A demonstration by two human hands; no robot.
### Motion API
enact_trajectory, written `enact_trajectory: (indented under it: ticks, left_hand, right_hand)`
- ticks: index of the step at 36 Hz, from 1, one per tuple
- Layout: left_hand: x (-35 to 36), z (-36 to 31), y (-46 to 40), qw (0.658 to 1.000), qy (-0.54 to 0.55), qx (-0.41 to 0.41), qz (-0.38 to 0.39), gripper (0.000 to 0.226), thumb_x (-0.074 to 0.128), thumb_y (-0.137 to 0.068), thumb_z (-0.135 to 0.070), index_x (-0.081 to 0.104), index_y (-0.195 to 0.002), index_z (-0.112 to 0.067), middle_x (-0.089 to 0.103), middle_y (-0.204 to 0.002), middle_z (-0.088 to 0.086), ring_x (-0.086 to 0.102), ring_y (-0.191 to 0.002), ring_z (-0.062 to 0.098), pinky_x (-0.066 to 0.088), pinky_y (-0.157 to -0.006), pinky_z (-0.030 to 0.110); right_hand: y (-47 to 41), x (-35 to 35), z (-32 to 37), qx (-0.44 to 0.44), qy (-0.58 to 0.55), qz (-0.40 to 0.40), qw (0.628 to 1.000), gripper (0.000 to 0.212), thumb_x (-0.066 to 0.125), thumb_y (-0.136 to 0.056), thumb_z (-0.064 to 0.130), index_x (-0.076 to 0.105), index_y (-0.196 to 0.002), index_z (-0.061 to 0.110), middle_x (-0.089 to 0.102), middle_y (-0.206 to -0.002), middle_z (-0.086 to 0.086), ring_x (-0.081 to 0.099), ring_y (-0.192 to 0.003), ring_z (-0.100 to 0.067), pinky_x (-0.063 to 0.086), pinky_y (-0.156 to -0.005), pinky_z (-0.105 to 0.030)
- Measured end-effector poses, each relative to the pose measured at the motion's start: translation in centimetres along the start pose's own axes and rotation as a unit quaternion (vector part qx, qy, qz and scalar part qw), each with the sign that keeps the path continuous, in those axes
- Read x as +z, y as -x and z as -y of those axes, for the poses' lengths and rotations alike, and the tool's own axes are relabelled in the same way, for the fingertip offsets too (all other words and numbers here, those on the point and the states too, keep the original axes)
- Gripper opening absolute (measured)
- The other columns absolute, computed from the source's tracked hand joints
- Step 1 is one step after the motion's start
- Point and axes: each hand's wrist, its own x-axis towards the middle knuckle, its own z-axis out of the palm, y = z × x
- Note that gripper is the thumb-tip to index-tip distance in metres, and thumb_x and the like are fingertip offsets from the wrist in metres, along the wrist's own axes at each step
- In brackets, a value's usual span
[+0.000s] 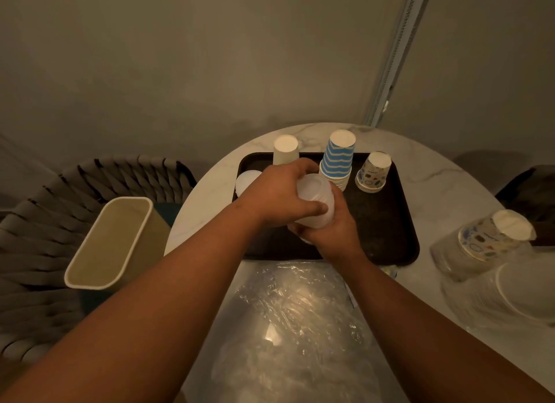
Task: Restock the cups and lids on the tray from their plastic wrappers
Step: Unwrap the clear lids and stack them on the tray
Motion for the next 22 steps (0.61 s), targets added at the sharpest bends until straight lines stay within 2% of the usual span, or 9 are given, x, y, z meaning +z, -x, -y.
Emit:
enact_trajectory:
  ticks: [3,5,9,12,14,17,20,22]
  left_hand:
    - [-0.1,0.3,0.0,0.998,0.052,-0.018,-0.006,0.072,0.083,-0.073,-0.037,0.049,-0.136,-0.029,0.057,-0.13,-0.007,0.056,-0.11,0.01,0.047,-0.089,0.025]
    - [-0.1,0.6,0.0,0.996,0.081,-0.028,-0.014,0.072,0.084,-0.072,-0.035,0.049,-0.136,-0.03,0.057,-0.128,-0.008,0.056,-0.109,0.01,0.046,-0.086,0.023]
    - [-0.4,1.3,-0.2,0.989,0.131,-0.044,-0.056,0.069,0.084,-0.073,-0.031,0.051,-0.133,-0.031,0.057,-0.124,-0.008,0.056,-0.105,0.009,0.043,-0.076,0.015]
    - [-1.4,1.9,-0.6,0.972,0.202,-0.071,-0.097,0.062,0.084,-0.074,-0.028,0.054,-0.128,-0.03,0.059,-0.113,-0.009,0.06,-0.103,0.011,0.051,-0.086,0.026]
    - [-2.4,3.1,-1.0,0.963,0.223,-0.095,-0.117,0.061,0.082,-0.076,-0.023,0.053,-0.129,-0.028,0.057,-0.109,-0.011,0.06,-0.101,0.011,0.053,-0.09,0.034]
    - [-4.0,6.0,-1.7,0.972,0.141,-0.136,-0.131,0.065,0.079,-0.078,-0.024,0.049,-0.136,-0.028,0.052,-0.129,-0.002,0.054,-0.112,0.019,0.049,-0.089,0.035]
    - [-4.0,8.9,-2.5,0.983,0.014,-0.165,-0.077,0.072,0.078,-0.08,-0.027,0.043,-0.142,-0.028,0.044,-0.145,0.005,0.048,-0.127,0.026,0.043,-0.089,0.032]
    - [-3.3,10.1,-3.1,0.986,-0.056,-0.156,-0.03,0.076,0.079,-0.079,-0.033,0.041,-0.145,-0.028,0.041,-0.149,0.005,0.044,-0.132,0.027,0.042,-0.097,0.035]
  right_hand:
    - [-0.1,0.0,0.0,-0.003,0.0,-0.007,1.0,0.094,0.093,-0.057,0.021,0.039,-0.116,0.071,0.056,-0.117,0.036,0.055,-0.112,0.01,0.053,-0.097,-0.038]
    - [-0.1,0.1,0.0,-0.003,-0.005,-0.012,1.0,0.093,0.093,-0.056,0.023,0.041,-0.118,0.069,0.058,-0.119,0.031,0.057,-0.113,0.003,0.054,-0.096,-0.037]
    - [-0.2,0.4,-0.3,0.003,-0.014,-0.01,1.0,0.092,0.093,-0.057,0.022,0.041,-0.123,0.059,0.056,-0.122,0.026,0.056,-0.112,0.004,0.051,-0.09,-0.024]
    - [-0.2,0.7,-0.6,0.006,-0.022,-0.014,1.0,0.095,0.094,-0.056,0.021,0.041,-0.128,0.052,0.053,-0.125,0.024,0.053,-0.115,0.006,0.048,-0.09,-0.018]
    - [-0.2,0.8,-0.9,0.009,-0.025,-0.022,0.999,0.095,0.094,-0.054,0.026,0.04,-0.126,0.054,0.052,-0.126,0.023,0.051,-0.118,0.003,0.046,-0.092,-0.017]
    - [-0.3,0.7,-1.3,0.013,-0.031,-0.023,0.999,0.096,0.092,-0.05,0.037,0.04,-0.13,0.051,0.052,-0.133,0.012,0.05,-0.124,-0.009,0.047,-0.099,-0.029]
    - [-0.6,0.6,-1.4,0.01,-0.028,-0.017,0.999,0.099,0.094,-0.056,0.022,0.037,-0.135,0.041,0.048,-0.136,0.009,0.046,-0.127,-0.013,0.044,-0.103,-0.032]
    - [-0.9,0.7,-1.3,0.014,-0.028,-0.016,0.999,0.099,0.093,-0.058,0.016,0.035,-0.136,0.039,0.047,-0.136,0.01,0.044,-0.127,-0.011,0.042,-0.102,-0.03]
